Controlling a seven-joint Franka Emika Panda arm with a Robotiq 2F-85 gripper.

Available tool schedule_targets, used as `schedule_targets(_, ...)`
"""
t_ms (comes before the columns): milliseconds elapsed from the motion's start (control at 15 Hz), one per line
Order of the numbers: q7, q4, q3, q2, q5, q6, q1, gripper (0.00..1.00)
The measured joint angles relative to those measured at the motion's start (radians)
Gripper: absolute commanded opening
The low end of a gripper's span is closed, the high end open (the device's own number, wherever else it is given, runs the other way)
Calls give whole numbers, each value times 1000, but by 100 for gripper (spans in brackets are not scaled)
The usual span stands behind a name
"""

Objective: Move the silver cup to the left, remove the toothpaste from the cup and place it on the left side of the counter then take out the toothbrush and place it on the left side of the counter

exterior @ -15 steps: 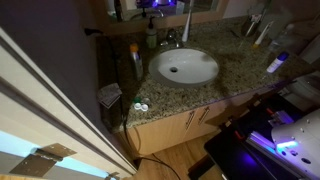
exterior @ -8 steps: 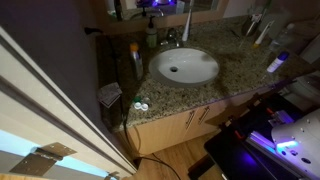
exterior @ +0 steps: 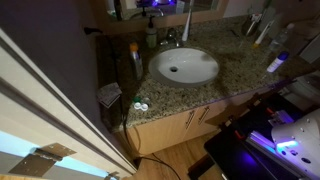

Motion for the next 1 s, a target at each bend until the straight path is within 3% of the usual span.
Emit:
schedule_targets(400,49,54,-3,78,-7,-3,3,100)
schedule_targets(800,21,198,-1,295,276,-4,-39,100)
schedule_targets(1000,29,293,-1,391,311,-11,-66,100)
